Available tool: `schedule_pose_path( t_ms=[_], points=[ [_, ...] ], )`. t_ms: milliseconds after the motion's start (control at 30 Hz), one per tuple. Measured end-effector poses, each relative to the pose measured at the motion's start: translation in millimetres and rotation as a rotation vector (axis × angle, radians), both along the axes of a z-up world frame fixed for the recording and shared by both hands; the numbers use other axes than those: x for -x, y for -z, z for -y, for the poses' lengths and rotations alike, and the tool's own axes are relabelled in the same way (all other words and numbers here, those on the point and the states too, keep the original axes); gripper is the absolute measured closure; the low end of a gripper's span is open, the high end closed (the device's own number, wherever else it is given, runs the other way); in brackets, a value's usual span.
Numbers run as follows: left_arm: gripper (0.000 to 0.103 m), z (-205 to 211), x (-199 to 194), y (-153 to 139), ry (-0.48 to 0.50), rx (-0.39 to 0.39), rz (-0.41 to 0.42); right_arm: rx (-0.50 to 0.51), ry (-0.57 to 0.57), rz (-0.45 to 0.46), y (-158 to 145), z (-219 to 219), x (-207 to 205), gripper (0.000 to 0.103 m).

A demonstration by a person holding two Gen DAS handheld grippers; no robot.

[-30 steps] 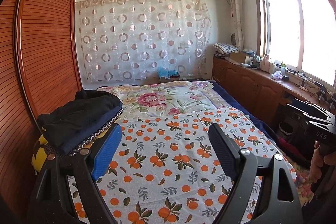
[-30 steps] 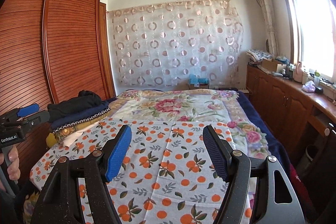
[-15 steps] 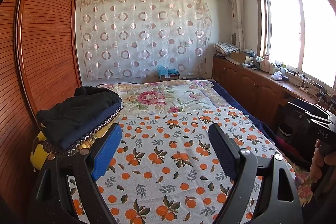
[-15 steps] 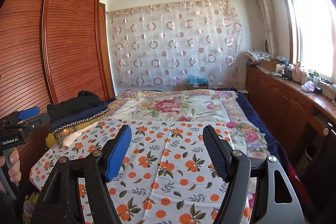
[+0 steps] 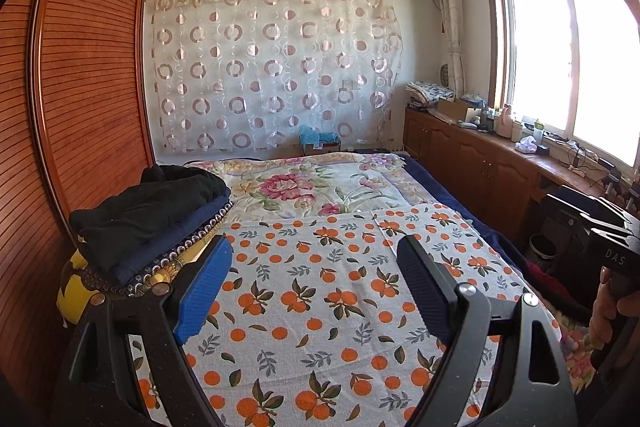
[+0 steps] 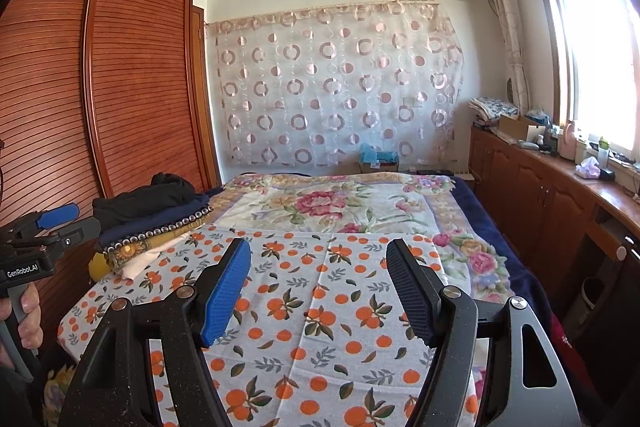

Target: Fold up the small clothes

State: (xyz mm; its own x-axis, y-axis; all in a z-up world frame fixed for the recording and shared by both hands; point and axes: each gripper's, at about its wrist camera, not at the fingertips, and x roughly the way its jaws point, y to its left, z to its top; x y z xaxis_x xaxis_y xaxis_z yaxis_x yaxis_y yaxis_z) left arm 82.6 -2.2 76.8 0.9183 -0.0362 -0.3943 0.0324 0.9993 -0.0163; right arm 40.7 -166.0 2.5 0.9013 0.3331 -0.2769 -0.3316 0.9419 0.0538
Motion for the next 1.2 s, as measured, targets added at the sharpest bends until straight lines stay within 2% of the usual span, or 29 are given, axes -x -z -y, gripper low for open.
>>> schedule_pose_path(
  t_ms=[1200],
  points=[
    [0.018,-0.6,-0.1,-0.3,-0.001,0.003,0.003,-0.001,-0.014,0.005,4.7,6.9,-6.2,0.031]
  ],
)
